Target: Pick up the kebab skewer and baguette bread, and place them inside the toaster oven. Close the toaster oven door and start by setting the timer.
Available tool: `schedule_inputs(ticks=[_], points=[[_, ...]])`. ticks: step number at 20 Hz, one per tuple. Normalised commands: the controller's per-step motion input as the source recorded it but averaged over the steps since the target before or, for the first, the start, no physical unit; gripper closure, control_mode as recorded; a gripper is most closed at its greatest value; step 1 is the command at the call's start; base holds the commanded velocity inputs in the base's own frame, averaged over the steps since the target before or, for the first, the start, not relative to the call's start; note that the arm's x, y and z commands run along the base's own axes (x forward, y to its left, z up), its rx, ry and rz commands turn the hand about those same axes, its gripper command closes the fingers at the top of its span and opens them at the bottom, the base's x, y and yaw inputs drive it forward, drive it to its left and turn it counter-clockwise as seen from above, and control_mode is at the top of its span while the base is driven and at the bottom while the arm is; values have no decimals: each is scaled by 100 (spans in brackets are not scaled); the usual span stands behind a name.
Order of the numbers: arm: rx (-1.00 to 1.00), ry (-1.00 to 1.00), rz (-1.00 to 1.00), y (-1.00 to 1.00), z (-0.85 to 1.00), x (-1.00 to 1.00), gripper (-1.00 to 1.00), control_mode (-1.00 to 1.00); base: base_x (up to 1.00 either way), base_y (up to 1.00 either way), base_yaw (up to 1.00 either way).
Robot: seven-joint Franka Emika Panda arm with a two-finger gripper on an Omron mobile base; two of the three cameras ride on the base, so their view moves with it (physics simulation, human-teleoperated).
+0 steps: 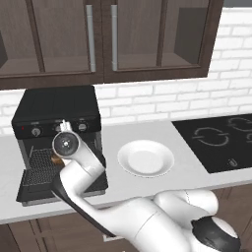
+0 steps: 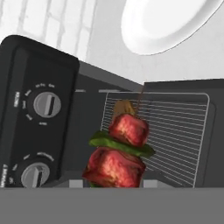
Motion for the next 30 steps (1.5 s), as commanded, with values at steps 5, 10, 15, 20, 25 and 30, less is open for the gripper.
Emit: schedule_inputs(ticks=[5, 10, 15, 20, 25, 30], points=[[9, 0, 0, 2, -23, 32, 100, -100, 0, 0, 0], [9, 0, 0, -22, -25, 47, 100, -100, 0, 0, 0], [2, 0, 0, -3, -26, 48, 100, -100, 0, 0, 0], [0, 0, 0, 0, -17, 35, 100, -100, 0, 0, 0], [0, 0, 0, 25, -10, 17, 100, -100, 0, 0, 0], [0, 0, 0, 35, -1, 3, 100, -100, 0, 0, 0]])
